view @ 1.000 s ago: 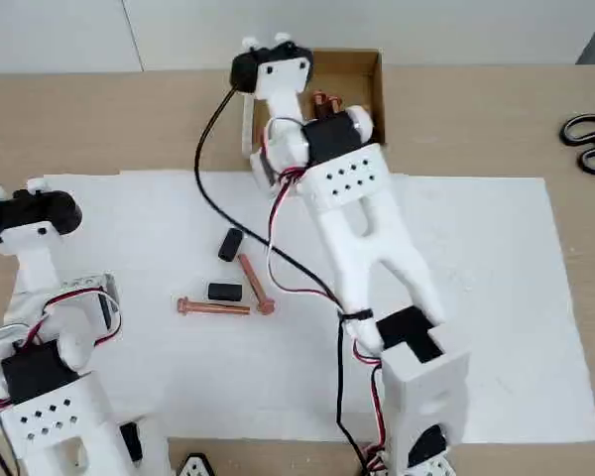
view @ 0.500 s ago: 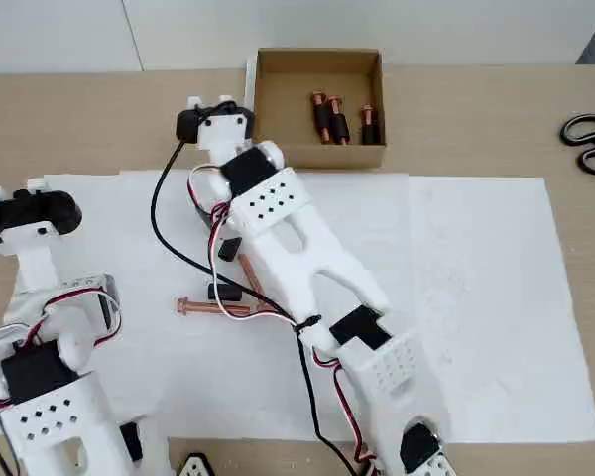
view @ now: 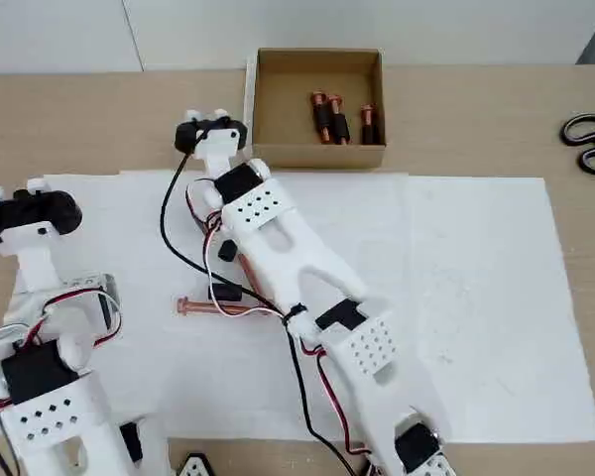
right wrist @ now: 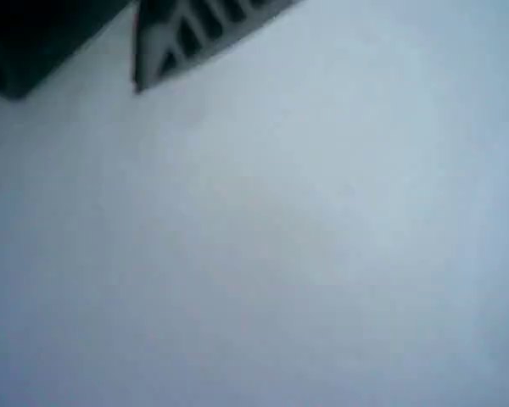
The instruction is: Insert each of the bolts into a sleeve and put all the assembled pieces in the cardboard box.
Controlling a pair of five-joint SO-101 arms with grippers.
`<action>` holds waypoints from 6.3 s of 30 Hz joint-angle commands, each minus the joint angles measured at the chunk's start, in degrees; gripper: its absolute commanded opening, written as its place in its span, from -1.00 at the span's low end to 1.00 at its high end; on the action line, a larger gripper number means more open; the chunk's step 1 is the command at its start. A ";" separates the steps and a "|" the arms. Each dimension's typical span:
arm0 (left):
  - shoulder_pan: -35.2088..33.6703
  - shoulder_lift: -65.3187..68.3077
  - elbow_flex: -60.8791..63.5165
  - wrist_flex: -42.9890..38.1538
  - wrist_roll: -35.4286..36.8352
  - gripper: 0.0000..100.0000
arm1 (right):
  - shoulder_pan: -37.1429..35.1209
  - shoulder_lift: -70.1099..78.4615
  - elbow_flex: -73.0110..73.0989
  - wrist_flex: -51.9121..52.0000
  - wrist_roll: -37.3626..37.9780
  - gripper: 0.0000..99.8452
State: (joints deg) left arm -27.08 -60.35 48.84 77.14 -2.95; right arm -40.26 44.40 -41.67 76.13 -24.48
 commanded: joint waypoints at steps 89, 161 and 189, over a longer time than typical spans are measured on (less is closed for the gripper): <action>0.18 0.00 -0.22 0.09 -0.35 -0.67 | -4.26 6.81 -12.84 0.04 1.93 -0.55; 0.00 0.18 0.75 0.62 -0.35 -0.67 | 15.78 -34.95 1.14 23.87 27.96 -0.99; 0.09 0.18 0.84 0.53 -0.35 -0.67 | 16.66 -11.65 14.51 17.27 28.13 -0.83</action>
State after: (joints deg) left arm -27.08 -60.35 49.54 77.67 -2.95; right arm -24.00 32.88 -26.90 93.89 3.12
